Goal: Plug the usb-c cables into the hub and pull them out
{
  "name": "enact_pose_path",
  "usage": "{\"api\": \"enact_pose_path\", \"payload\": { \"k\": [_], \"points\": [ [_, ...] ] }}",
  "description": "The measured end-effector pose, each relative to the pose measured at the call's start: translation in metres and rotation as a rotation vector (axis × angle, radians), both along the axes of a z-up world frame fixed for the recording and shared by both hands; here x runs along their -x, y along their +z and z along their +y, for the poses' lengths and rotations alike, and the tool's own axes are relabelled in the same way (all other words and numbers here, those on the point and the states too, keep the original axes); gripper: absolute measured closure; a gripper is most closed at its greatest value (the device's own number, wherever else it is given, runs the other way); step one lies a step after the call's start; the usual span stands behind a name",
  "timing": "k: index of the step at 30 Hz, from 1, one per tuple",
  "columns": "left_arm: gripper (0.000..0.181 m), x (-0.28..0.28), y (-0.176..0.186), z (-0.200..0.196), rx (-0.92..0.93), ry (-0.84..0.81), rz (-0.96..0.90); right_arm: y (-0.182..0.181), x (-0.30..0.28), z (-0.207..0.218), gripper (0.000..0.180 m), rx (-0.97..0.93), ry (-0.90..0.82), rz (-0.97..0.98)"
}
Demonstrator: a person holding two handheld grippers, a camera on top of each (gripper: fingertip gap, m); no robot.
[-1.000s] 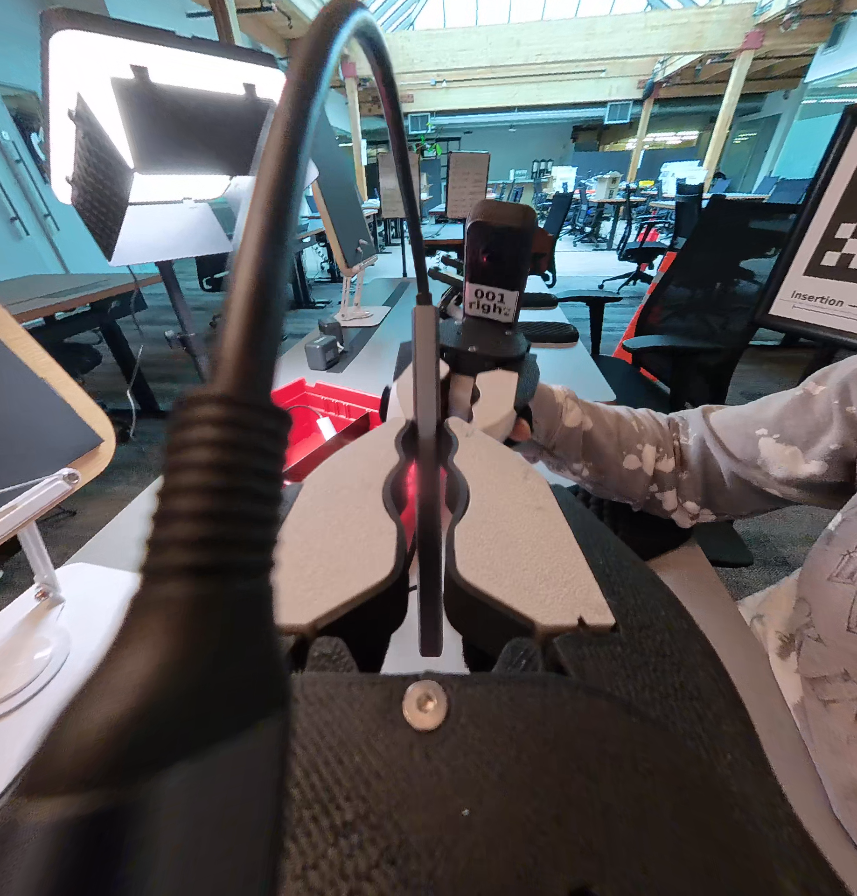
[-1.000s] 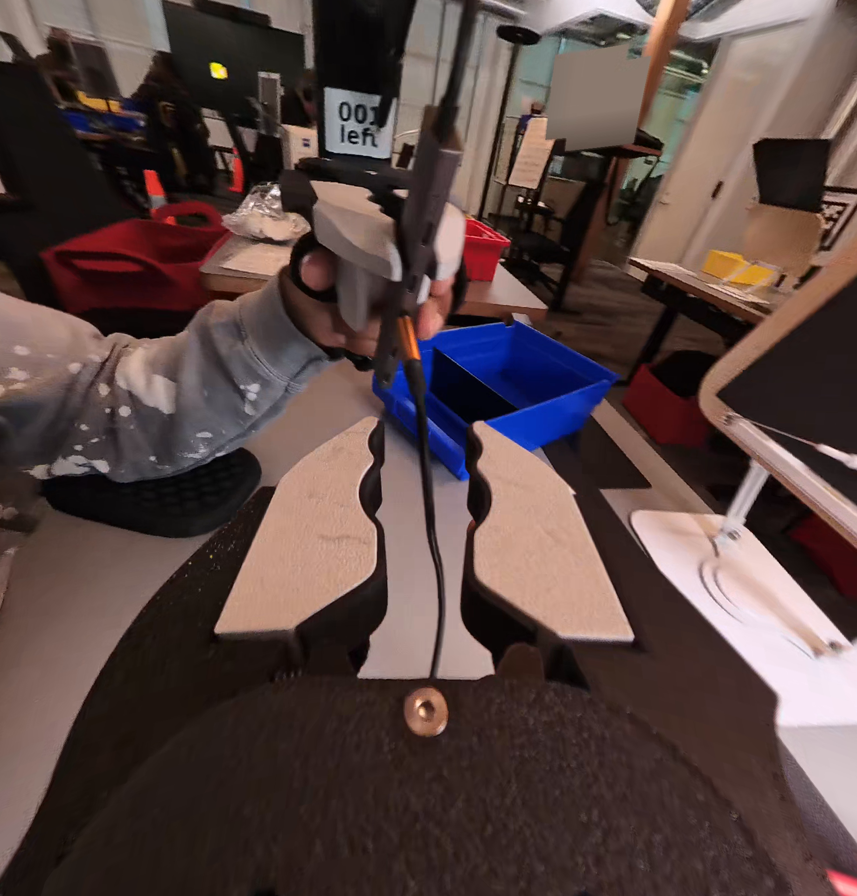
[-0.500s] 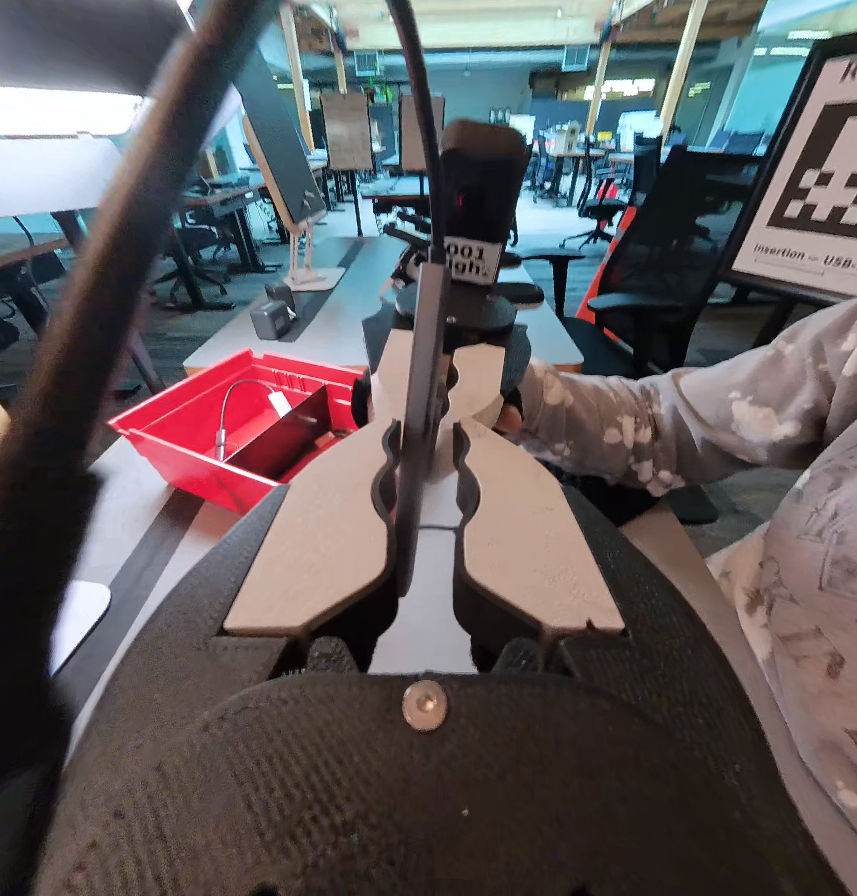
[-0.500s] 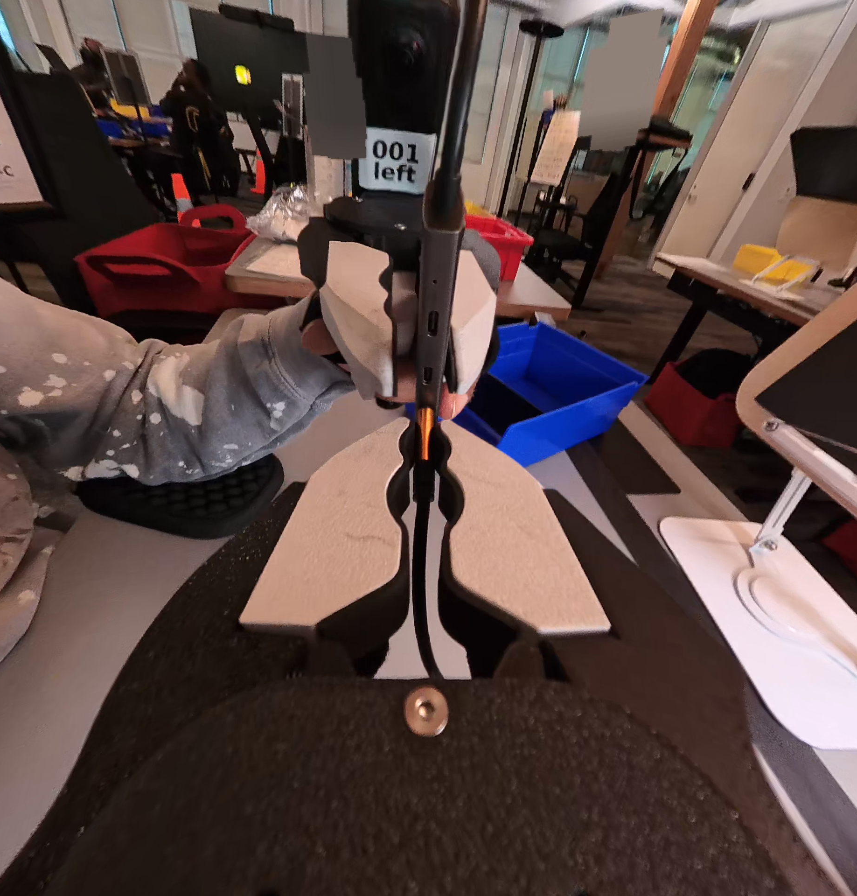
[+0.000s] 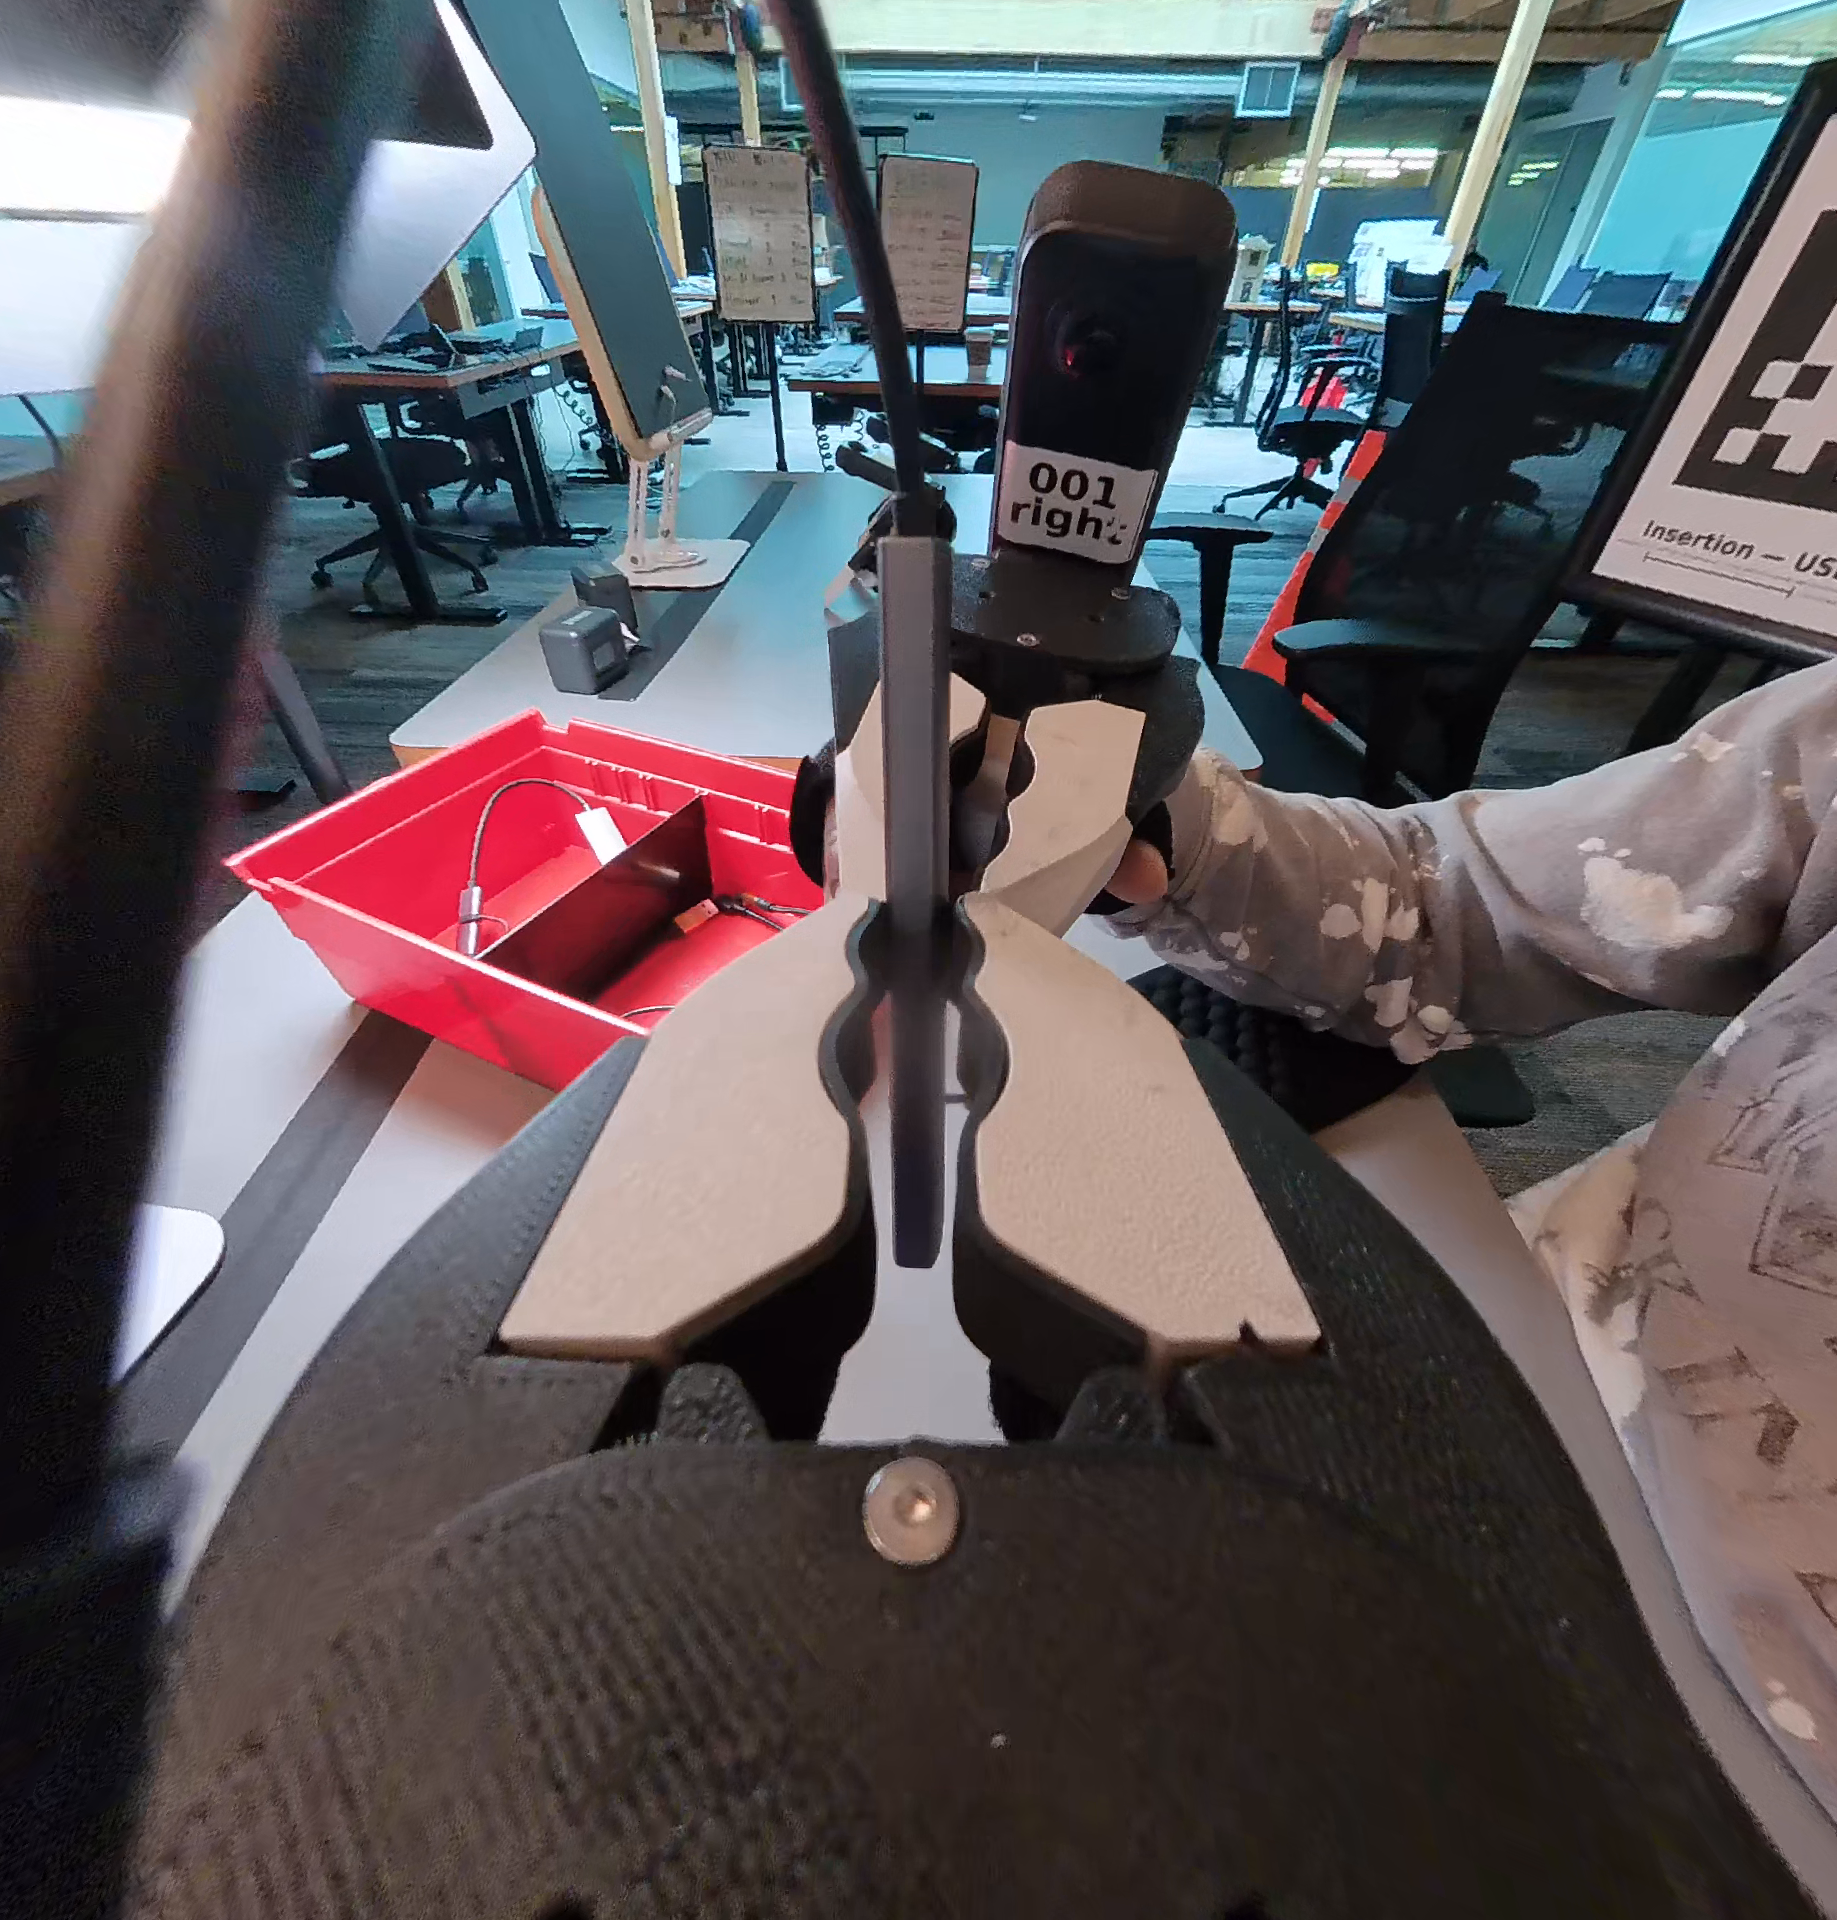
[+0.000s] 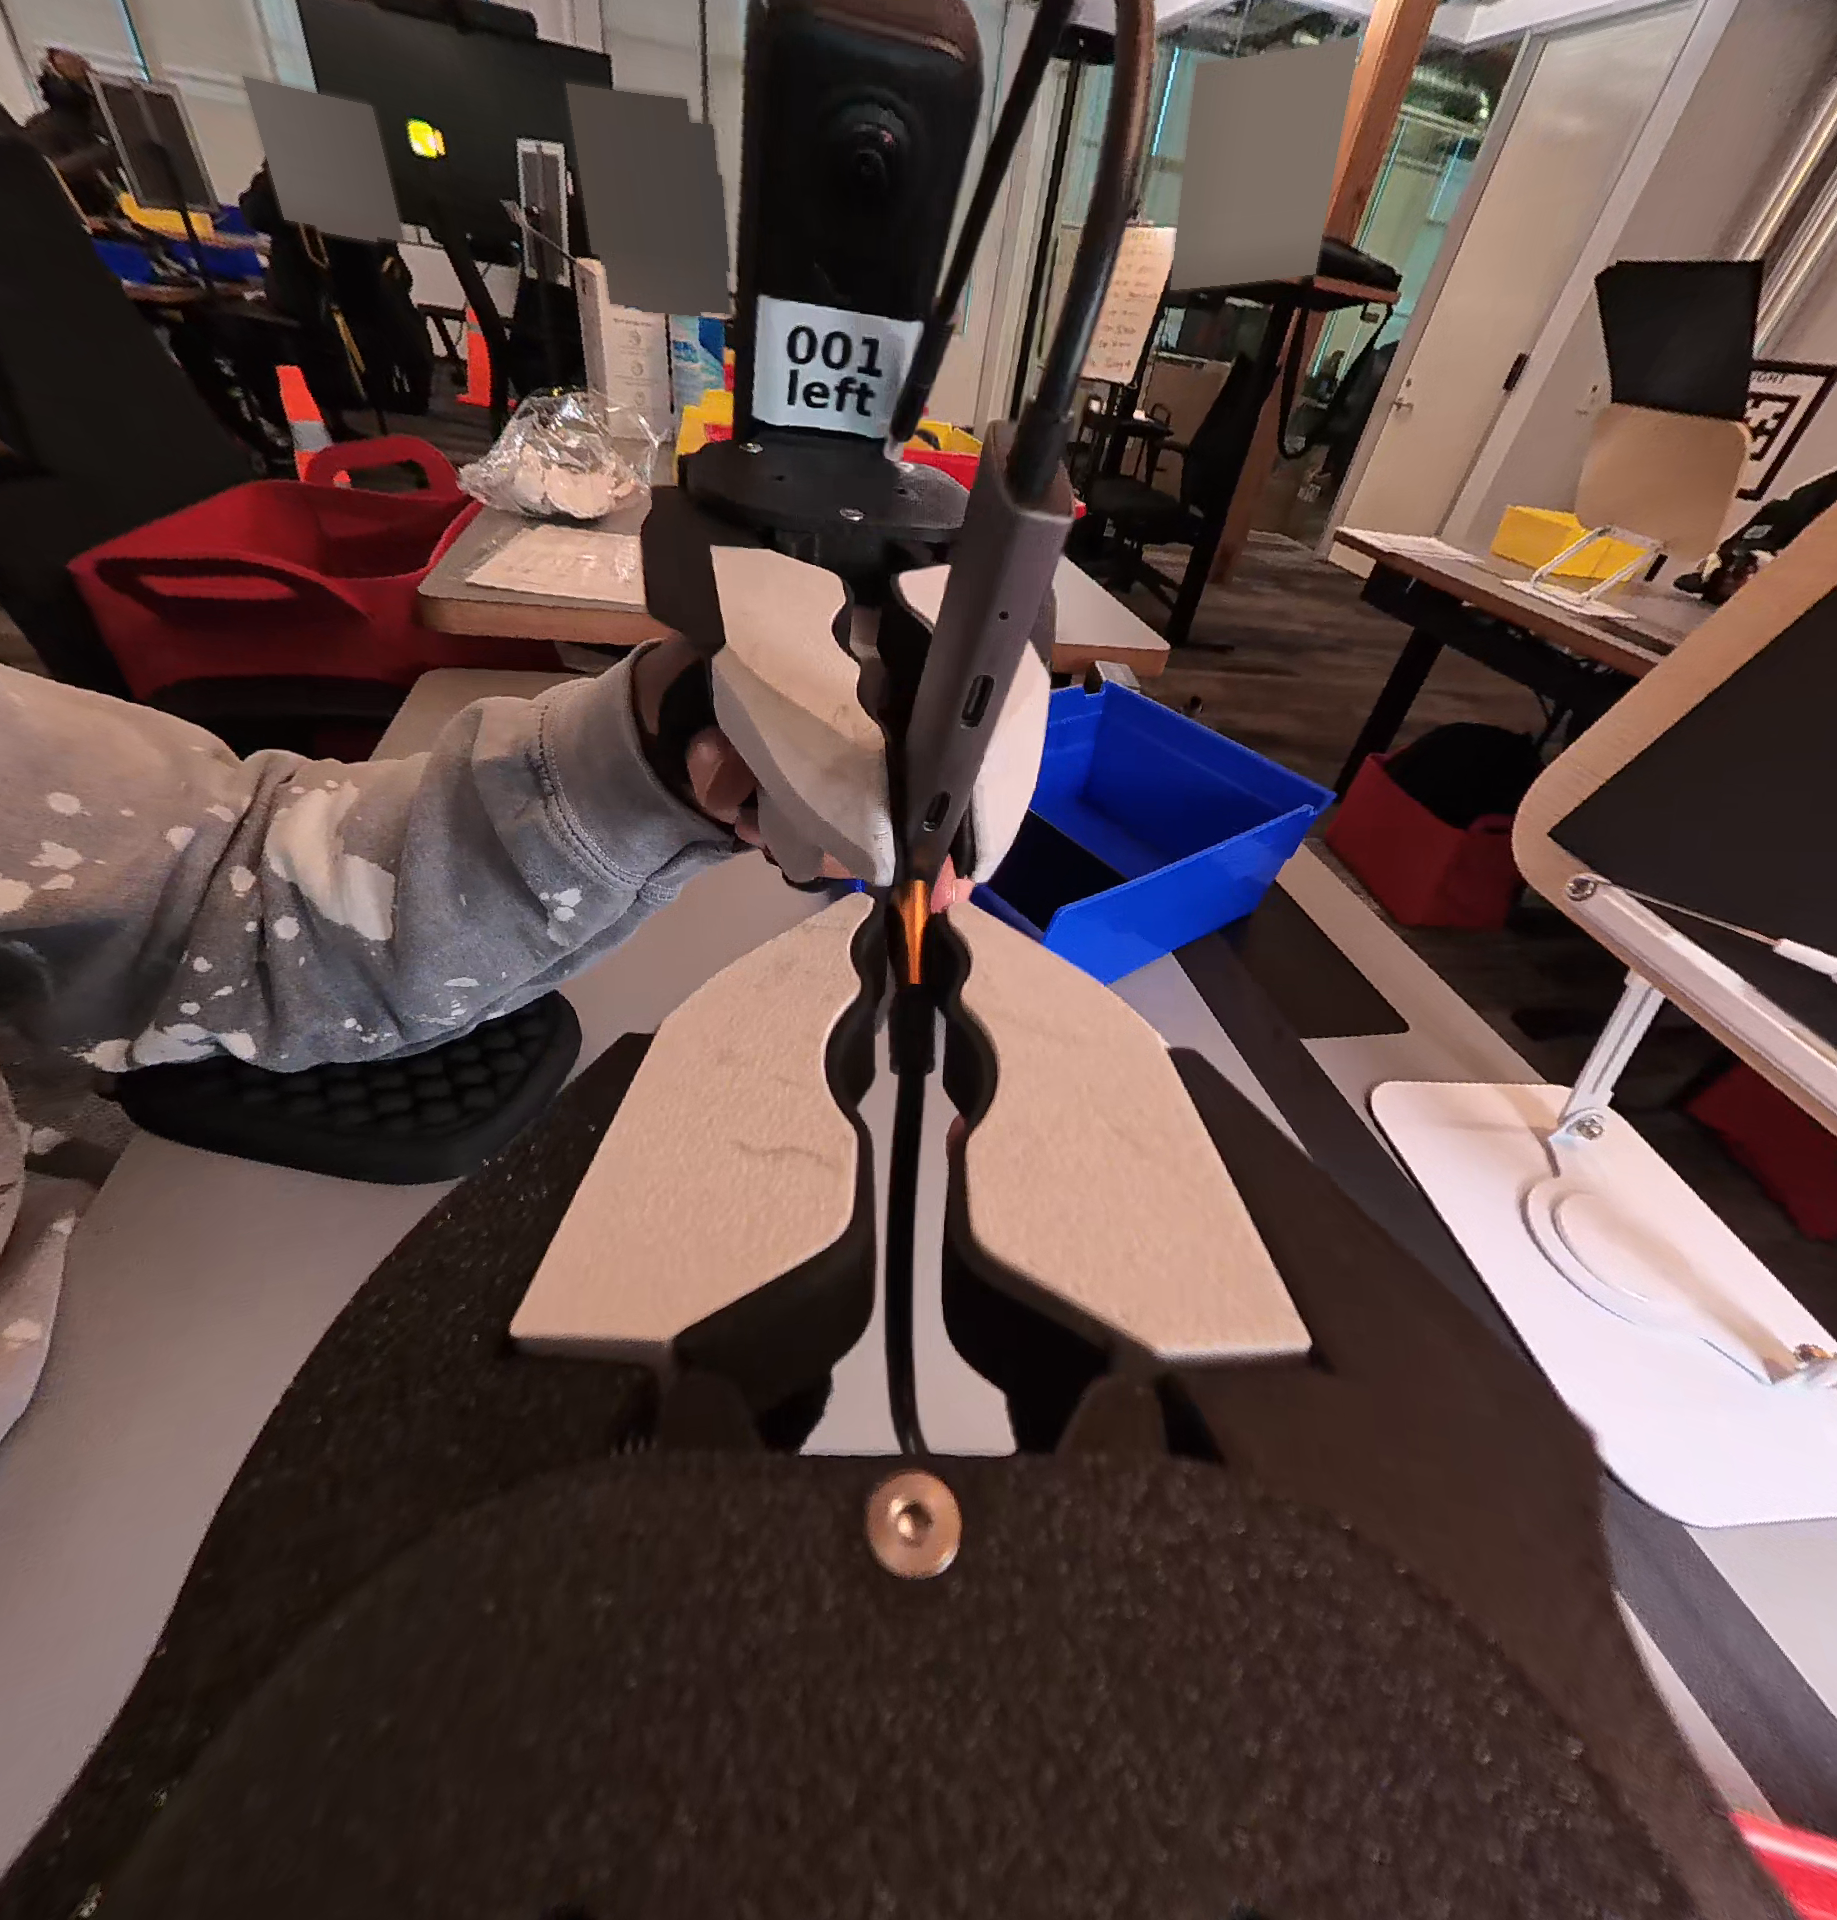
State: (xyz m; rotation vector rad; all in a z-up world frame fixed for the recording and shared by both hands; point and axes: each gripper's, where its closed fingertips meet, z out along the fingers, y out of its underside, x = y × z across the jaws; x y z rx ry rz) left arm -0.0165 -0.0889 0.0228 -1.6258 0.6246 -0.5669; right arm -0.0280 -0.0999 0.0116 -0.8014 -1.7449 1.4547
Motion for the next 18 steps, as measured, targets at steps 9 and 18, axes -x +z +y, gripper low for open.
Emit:
{"api": "enact_pose_path", "payload": {
  "k": [9,18],
  "points": [
    [0.170,0.000,0.006,-0.004,0.026,-0.031,-0.043,0.005,-0.002,-0.002,0.172,0.054,0.053,0.019],
    [0.170,-0.007,-0.007,-0.001,0.090,-0.053,-0.006,-0.006,-0.011,0.002,0.173,0.007,0.085,-0.063]
  ]
}}
